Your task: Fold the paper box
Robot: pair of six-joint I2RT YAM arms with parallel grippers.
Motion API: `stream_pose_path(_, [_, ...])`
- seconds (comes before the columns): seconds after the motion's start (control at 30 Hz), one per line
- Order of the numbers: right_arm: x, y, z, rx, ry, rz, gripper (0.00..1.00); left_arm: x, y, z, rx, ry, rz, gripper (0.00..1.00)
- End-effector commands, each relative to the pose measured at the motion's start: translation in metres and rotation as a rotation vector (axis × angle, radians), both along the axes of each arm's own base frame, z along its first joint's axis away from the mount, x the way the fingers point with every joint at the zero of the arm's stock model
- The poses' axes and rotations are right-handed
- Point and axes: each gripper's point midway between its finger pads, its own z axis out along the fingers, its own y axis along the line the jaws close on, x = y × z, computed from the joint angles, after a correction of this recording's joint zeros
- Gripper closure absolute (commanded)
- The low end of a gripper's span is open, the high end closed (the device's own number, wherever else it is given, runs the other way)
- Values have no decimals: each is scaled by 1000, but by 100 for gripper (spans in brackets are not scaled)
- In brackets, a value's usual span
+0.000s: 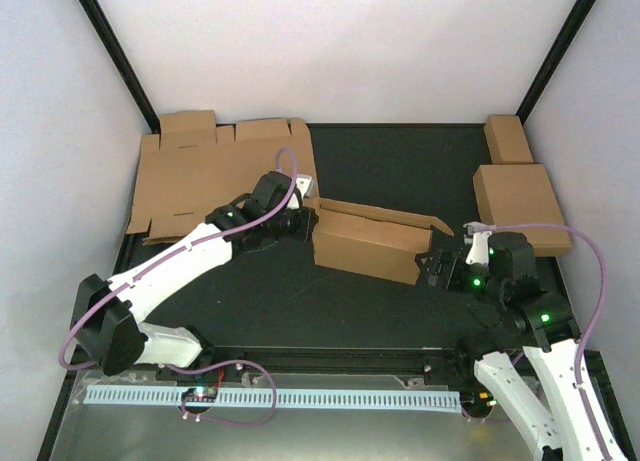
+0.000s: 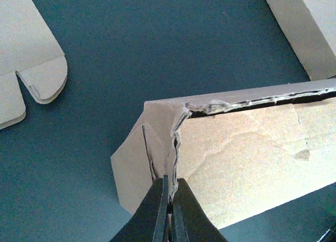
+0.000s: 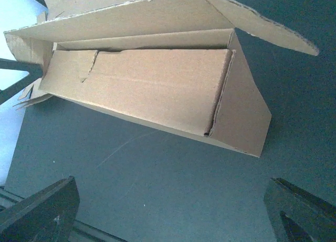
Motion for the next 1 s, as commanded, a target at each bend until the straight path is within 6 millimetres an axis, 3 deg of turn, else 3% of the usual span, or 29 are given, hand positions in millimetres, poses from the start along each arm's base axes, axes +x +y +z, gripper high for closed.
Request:
stream_pose_path(0.0, [1, 4, 1, 14, -12, 24, 0, -23, 23, -49, 162, 137, 3, 99])
stream_pose_path(0.3, [-2, 0, 8, -10, -29, 17, 0, -21, 27, -47, 182, 120, 19, 98])
stream_pose_path(0.97, [2, 1, 5, -26, -36, 31, 0, -24, 22, -31, 180, 96, 3, 98])
